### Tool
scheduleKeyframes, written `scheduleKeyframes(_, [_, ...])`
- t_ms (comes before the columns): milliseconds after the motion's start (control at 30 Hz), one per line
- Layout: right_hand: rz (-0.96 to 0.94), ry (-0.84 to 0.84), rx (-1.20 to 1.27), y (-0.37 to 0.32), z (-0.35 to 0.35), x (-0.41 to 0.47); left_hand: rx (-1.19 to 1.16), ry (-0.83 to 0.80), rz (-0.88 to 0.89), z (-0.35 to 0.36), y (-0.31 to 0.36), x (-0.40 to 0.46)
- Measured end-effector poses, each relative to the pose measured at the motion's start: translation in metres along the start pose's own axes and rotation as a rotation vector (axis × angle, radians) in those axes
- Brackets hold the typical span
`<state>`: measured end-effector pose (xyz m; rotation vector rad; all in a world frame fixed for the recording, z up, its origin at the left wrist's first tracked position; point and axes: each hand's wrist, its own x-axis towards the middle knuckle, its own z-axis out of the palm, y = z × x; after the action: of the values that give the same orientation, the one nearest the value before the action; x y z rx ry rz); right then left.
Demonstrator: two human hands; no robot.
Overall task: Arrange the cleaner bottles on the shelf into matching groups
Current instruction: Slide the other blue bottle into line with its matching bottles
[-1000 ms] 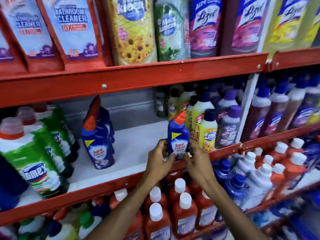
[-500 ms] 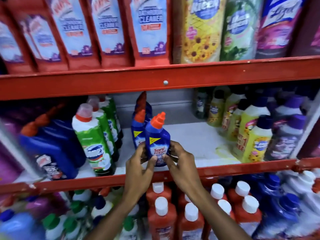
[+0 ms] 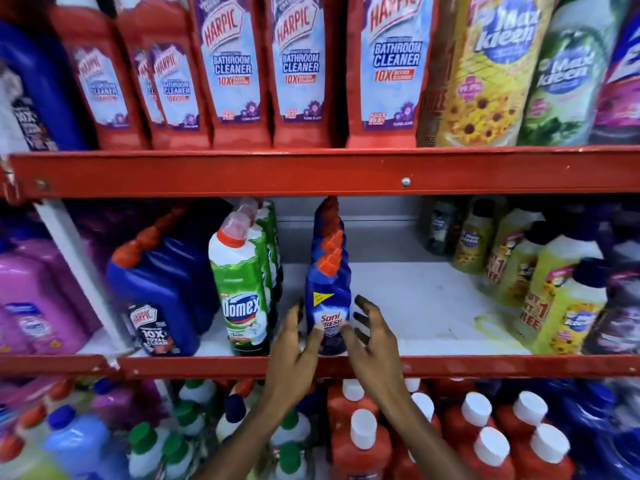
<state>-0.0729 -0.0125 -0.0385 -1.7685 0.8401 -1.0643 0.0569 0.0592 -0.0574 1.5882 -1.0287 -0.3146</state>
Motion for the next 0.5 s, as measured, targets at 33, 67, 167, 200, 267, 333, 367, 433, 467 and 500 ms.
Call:
scheduleKeyframes(33, [0.052, -0.005, 0.044, -0.003, 0.001, 0.003, -0.075, -0.010, -0.057, 0.000, 0.000, 0.002])
scheduleKeyframes(67, [0.105, -0.031, 0.092, -0.006, 0.001, 0.006, -0.142, -0.017, -0.107, 0.000, 0.004, 0.003])
scheduleKeyframes(167, [0.191, -0.077, 0.212, -0.009, 0.010, 0.019, -0.266, -0.062, -0.181, 0.002, 0.020, 0.010])
scheduleKeyframes(200, [0.205, -0.081, 0.227, -0.010, 0.014, 0.021, -0.293, -0.085, -0.188, 0.005, 0.025, 0.012])
scheduleKeyframes(267, [0.226, -0.090, 0.246, -0.001, 0.021, 0.025, -0.329, -0.121, -0.183, 0.009, 0.026, 0.014])
scheduleKeyframes(333, [0.242, -0.099, 0.258, 0.005, 0.021, 0.028, -0.356, -0.140, -0.182, 0.013, 0.024, 0.015])
scheduleKeyframes(367, [0.250, -0.100, 0.257, 0.007, 0.021, 0.030, -0.353, -0.152, -0.185, 0.014, 0.022, 0.016])
scheduleKeyframes(433, [0.258, -0.104, 0.273, 0.009, 0.021, 0.033, -0.336, -0.179, -0.181, 0.014, 0.021, 0.017])
scheduleKeyframes(467, [0.256, -0.106, 0.273, 0.010, 0.022, 0.033, -0.327, -0.183, -0.183, 0.013, 0.022, 0.017])
scheduleKeyframes(500, [0.253, -0.105, 0.266, 0.010, 0.022, 0.033, -0.326, -0.184, -0.187, 0.013, 0.022, 0.018])
